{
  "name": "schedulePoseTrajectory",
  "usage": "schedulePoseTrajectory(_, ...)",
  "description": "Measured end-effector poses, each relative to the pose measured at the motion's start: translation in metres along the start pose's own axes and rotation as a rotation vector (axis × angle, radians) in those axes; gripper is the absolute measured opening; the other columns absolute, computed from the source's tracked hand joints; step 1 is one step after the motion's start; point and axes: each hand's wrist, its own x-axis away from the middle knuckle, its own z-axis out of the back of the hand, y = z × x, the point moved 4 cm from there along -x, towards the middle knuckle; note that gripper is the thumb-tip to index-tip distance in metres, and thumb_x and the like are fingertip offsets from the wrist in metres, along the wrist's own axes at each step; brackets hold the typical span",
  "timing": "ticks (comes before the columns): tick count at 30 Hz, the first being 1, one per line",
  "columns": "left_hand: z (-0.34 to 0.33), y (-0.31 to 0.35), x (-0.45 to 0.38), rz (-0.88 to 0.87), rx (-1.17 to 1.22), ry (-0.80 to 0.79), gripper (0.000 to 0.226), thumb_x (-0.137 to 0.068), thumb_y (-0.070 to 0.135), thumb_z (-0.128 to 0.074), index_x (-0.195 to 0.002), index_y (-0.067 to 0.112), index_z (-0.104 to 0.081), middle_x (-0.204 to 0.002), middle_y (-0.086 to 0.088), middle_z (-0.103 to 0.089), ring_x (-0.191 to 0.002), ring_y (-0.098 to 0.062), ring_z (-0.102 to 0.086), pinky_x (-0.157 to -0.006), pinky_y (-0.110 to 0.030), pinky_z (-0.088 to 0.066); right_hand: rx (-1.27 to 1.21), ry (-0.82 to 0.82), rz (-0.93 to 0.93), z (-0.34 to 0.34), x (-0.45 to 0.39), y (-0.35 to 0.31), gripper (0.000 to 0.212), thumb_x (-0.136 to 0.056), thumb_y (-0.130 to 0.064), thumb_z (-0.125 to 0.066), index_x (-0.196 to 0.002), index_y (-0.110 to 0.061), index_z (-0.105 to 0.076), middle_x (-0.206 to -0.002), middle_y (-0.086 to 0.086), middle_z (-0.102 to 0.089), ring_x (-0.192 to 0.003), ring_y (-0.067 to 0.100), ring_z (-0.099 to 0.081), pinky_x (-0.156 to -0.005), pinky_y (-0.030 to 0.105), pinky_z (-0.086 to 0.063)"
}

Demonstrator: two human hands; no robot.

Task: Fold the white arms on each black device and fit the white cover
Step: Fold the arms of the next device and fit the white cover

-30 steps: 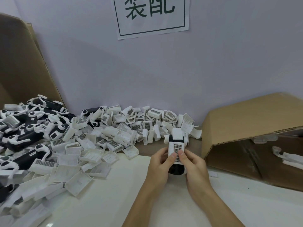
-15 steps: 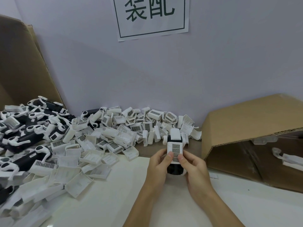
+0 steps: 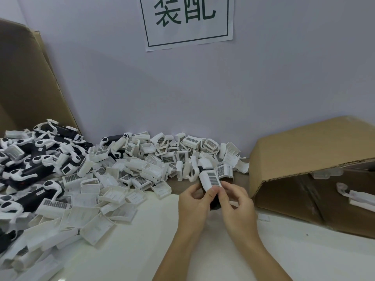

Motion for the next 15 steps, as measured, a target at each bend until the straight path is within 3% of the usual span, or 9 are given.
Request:
schedulePoseTrajectory(2, 0.003, 0.001, -0.002, 0.003, 0.01, 0.072, 0.014, -0.088, 0.021, -0.073, -0.101, 0.016, -0.076, -0.093, -0.006, -0.078, -0.09, -0.021, -0.075, -0.074, -0.029, -0.06, 0.076, -0.067, 0.042, -0.005, 0.004, -0.001, 0.033, -0.095, -0.02, -0.065, -0.127, -0.026, -0.061, -0.119, -0.017, -0.059, -0.112, 0.003, -0.058, -0.083, 0.016, -0.051)
schedulePoseTrajectory(4, 0.001, 0.002, -0.003, 0.055, 0.032, 0.099, 0.03, -0.088, 0.043, -0.065, -0.099, 0.017, -0.078, -0.095, -0.009, -0.078, -0.092, -0.023, -0.075, -0.078, -0.036, -0.06, 0.12, -0.145, 0.069, -0.009, 0.006, -0.001, 0.05, -0.092, -0.025, -0.068, -0.138, -0.028, -0.049, -0.126, -0.023, -0.052, -0.121, -0.006, -0.05, -0.095, 0.014, -0.046)
schedulePoseTrajectory(7, -0.008, 0.002, -0.001, 0.176, 0.206, -0.024, 0.043, -0.099, 0.048, -0.044, -0.101, 0.024, -0.08, -0.103, -0.009, -0.077, -0.096, -0.023, -0.074, -0.076, -0.035, -0.061, 0.127, -0.131, 0.046, -0.007, 0.005, 0.0, 0.061, -0.089, -0.027, -0.071, -0.142, -0.029, -0.04, -0.131, -0.019, -0.048, -0.121, -0.017, -0.043, -0.091, 0.005, -0.041)
schedulePoseTrajectory(9, -0.009, 0.003, -0.001, 0.169, 0.179, -0.063, 0.046, -0.104, 0.038, -0.041, -0.085, 0.032, -0.082, -0.094, -0.002, -0.078, -0.088, -0.017, -0.075, -0.071, -0.027, -0.059, 0.065, -0.036, -0.017, -0.002, 0.0, 0.002, 0.055, -0.09, -0.027, -0.071, -0.14, -0.023, -0.048, -0.129, -0.013, -0.056, -0.117, -0.01, -0.052, -0.09, 0.01, -0.045)
schedulePoseTrajectory(12, 0.002, 0.004, 0.0, 0.102, 0.069, 0.107, 0.046, -0.103, 0.026, -0.049, -0.073, 0.009, -0.079, -0.076, -0.013, -0.076, -0.068, -0.025, -0.074, -0.057, -0.023, -0.056, -0.028, 0.061, -0.122, 0.005, -0.005, 0.006, 0.037, -0.093, -0.035, -0.065, -0.128, -0.025, -0.059, -0.116, -0.007, -0.066, -0.106, 0.011, -0.065, -0.089, 0.033, -0.057)
schedulePoseTrajectory(13, 0.009, 0.006, 0.001, 0.073, 0.022, 0.211, 0.045, -0.102, 0.022, -0.051, -0.069, 0.001, -0.073, -0.066, -0.015, -0.072, -0.056, -0.027, -0.069, -0.052, -0.025, -0.054, -0.067, 0.063, -0.157, 0.007, -0.006, 0.007, 0.027, -0.094, -0.037, -0.062, -0.121, -0.029, -0.061, -0.113, -0.004, -0.067, -0.099, 0.018, -0.068, -0.08, 0.038, -0.06)
schedulePoseTrajectory(15, 0.027, 0.009, 0.001, -0.012, -0.068, 0.436, 0.039, -0.098, 0.014, -0.055, -0.061, 0.003, -0.062, -0.05, -0.009, -0.059, -0.045, -0.022, -0.055, -0.046, -0.025, -0.046, -0.159, 0.038, -0.217, 0.009, -0.007, 0.007, 0.014, -0.096, -0.039, -0.06, -0.107, -0.032, -0.066, -0.106, 0.002, -0.068, -0.08, 0.023, -0.069, -0.057, 0.031, -0.057)
